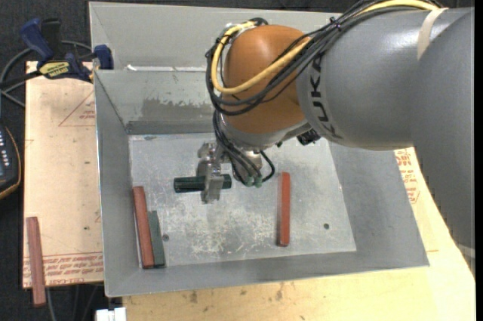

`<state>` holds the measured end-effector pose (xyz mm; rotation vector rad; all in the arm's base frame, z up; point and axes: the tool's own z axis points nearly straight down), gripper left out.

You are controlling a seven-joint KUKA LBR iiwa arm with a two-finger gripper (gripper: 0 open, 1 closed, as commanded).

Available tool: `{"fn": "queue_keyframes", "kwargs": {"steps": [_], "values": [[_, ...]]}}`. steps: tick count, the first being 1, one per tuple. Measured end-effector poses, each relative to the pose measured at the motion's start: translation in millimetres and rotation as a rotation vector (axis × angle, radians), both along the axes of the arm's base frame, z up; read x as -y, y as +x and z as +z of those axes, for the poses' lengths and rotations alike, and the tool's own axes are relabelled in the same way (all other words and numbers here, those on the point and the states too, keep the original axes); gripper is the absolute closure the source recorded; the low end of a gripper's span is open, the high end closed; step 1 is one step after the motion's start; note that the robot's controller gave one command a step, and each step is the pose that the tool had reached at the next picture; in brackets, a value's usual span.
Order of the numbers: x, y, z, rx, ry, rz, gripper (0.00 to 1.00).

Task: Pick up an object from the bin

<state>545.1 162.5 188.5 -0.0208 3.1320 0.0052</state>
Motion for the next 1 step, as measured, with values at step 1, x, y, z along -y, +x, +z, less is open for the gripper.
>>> {"fn": "queue_keyframes", "kwargs": {"steps": [1], "values": [[24.4, 14.8, 102.8, 0.002, -0.001, -0.017, 1.0]]}}
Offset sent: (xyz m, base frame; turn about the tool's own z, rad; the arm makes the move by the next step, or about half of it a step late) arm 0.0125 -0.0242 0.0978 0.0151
